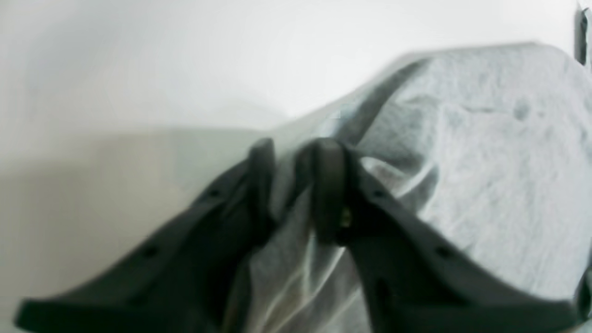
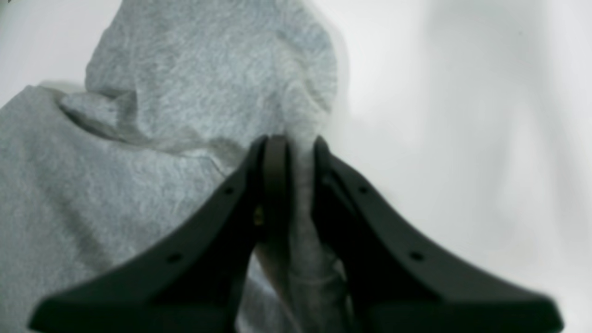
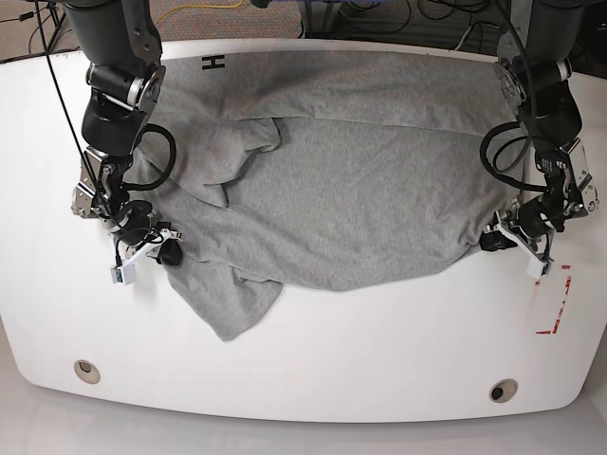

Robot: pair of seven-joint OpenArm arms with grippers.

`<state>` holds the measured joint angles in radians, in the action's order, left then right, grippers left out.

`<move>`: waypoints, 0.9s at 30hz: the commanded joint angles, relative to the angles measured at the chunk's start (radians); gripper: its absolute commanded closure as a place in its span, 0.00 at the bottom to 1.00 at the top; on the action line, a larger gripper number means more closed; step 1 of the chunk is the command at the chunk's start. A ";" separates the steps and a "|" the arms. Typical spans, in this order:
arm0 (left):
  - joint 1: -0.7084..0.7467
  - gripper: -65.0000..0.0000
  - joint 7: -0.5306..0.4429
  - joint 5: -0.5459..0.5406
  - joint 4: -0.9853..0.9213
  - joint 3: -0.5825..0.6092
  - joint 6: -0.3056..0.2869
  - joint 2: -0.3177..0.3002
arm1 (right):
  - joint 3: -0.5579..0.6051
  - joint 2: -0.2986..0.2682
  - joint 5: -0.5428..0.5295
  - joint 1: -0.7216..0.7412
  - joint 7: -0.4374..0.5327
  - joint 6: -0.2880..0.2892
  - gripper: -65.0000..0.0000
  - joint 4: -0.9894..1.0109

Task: Layout the t-shirt on the table in an organized manner, then fold the t-shirt properly
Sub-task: 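Pinch the shirt edges with both grippers and hold them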

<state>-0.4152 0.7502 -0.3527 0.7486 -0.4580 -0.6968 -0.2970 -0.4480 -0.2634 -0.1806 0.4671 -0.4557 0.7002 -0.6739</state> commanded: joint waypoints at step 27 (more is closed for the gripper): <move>0.051 1.00 0.018 0.014 0.331 0.063 -0.001 -0.009 | -0.001 0.009 0.023 0.017 -0.087 -0.003 0.89 -0.157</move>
<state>-0.3405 0.7918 -0.3157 1.0286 -0.4103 -0.6930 -0.2935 -0.4480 -0.2489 -0.1402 0.4583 -0.5488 0.6868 -0.7826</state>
